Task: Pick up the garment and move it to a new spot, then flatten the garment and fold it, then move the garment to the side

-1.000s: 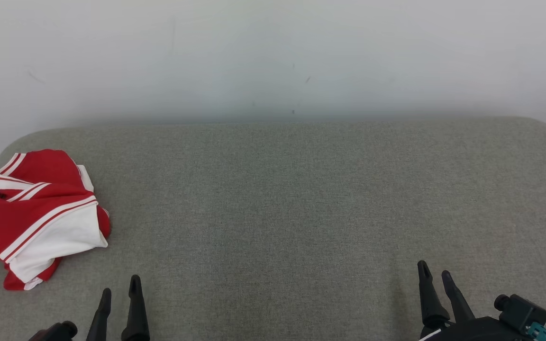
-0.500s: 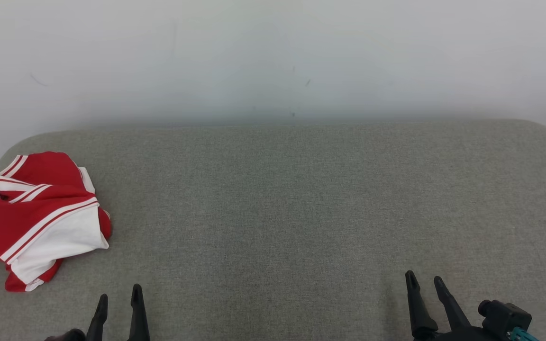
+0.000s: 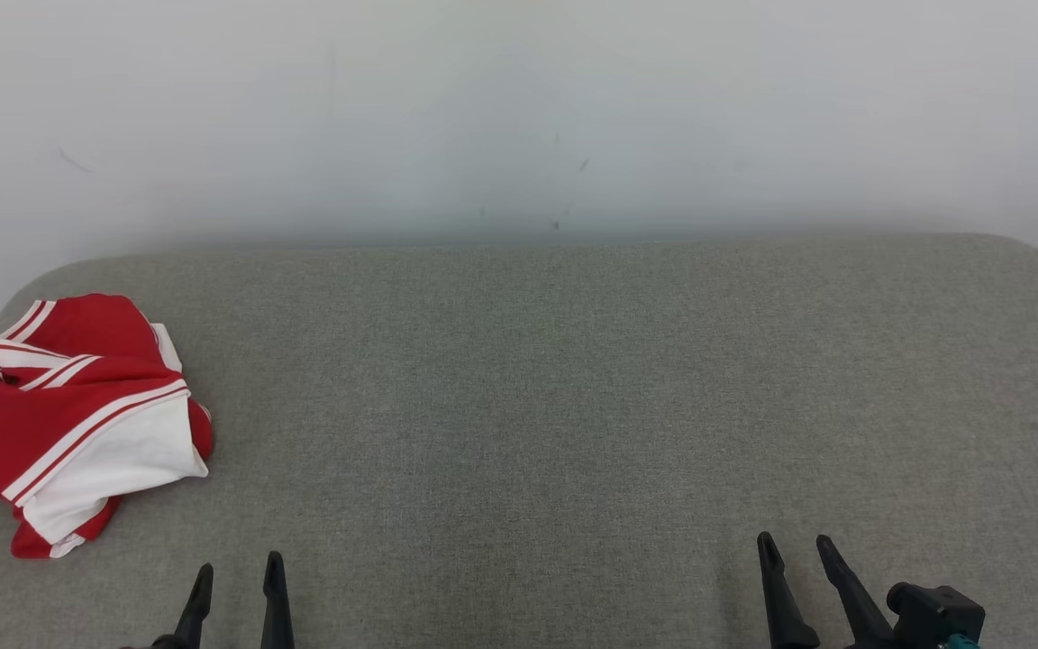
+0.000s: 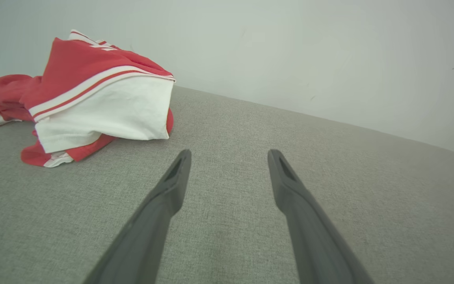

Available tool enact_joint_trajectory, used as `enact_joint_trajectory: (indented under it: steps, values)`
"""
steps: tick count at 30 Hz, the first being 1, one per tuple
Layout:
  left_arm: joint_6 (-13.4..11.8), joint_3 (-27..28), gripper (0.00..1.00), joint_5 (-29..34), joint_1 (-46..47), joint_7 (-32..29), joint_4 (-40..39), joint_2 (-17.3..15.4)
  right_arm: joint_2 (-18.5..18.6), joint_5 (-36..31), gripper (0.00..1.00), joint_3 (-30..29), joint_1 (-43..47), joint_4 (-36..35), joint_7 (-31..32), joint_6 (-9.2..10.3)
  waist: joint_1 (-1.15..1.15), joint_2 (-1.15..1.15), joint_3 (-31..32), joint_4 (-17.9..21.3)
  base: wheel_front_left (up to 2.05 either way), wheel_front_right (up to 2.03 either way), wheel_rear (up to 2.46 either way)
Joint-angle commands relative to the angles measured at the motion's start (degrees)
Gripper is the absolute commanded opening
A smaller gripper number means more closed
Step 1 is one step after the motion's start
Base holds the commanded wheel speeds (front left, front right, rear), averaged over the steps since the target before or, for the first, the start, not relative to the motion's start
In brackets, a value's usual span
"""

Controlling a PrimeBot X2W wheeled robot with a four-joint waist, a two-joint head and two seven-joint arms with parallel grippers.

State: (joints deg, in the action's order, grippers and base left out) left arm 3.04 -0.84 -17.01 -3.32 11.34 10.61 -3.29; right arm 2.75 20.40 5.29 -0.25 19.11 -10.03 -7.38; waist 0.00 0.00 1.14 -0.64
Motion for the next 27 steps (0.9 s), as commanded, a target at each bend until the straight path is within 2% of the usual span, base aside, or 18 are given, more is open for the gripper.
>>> enact_joint_trajectory:
  steps: [1, 27]
  values:
    - [0.2, -0.1, 1.0, 1.4, -0.2, 0.5, 0.0, -0.3, 0.2, -1.3, 1.0, 0.1, 0.0, -0.3, -0.4, -0.15, 0.0, 0.0, 0.0, 0.0, 0.0, 0.0, 0.0]
    - [1.2, -0.2, 1.0, 9.3, -0.7, 3.3, 1.1, 0.3, 0.2, -11.9, 1.0, 1.5, 0.9, 0.5, -3.1, -0.19, 0.0, 0.0, -0.3, -0.5, 0.0, 0.0, 0.0]
